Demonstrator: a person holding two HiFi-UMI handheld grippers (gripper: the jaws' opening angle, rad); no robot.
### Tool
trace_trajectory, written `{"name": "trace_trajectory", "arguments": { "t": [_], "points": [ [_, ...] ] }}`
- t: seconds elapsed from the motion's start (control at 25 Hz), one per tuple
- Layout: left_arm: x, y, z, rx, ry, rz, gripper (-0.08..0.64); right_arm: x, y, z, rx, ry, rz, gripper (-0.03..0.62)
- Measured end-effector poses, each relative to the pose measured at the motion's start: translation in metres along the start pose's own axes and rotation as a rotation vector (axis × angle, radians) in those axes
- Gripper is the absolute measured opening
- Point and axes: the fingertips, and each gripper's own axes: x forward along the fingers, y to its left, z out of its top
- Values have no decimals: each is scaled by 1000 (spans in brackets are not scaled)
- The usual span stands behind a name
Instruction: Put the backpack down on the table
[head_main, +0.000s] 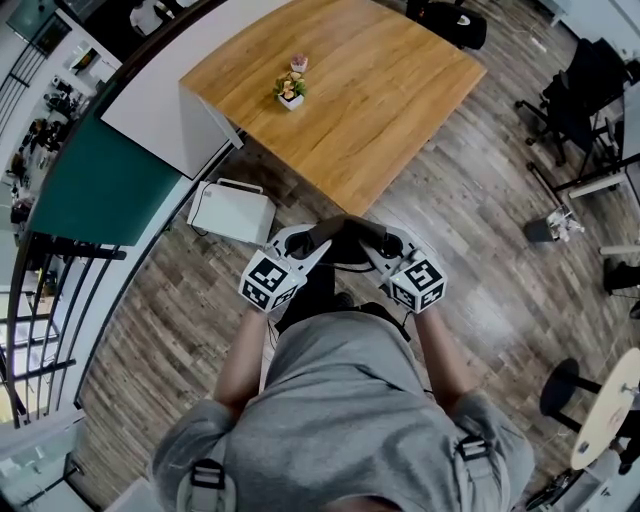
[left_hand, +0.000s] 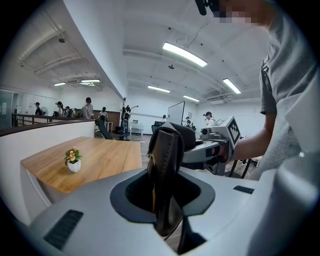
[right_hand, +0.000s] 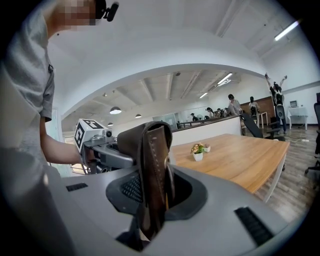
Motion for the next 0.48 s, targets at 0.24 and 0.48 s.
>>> {"name": "trace_trajectory", "arguments": {
  "t": [0.24,0.48],
  "points": [
    [14,18,6,6,1,-24,103,10,-16,5,-1,-9,-29,77],
    [32,46,24,31,4,-61,103,27,-43,22,7,-22,-68,77]
  ]
}}
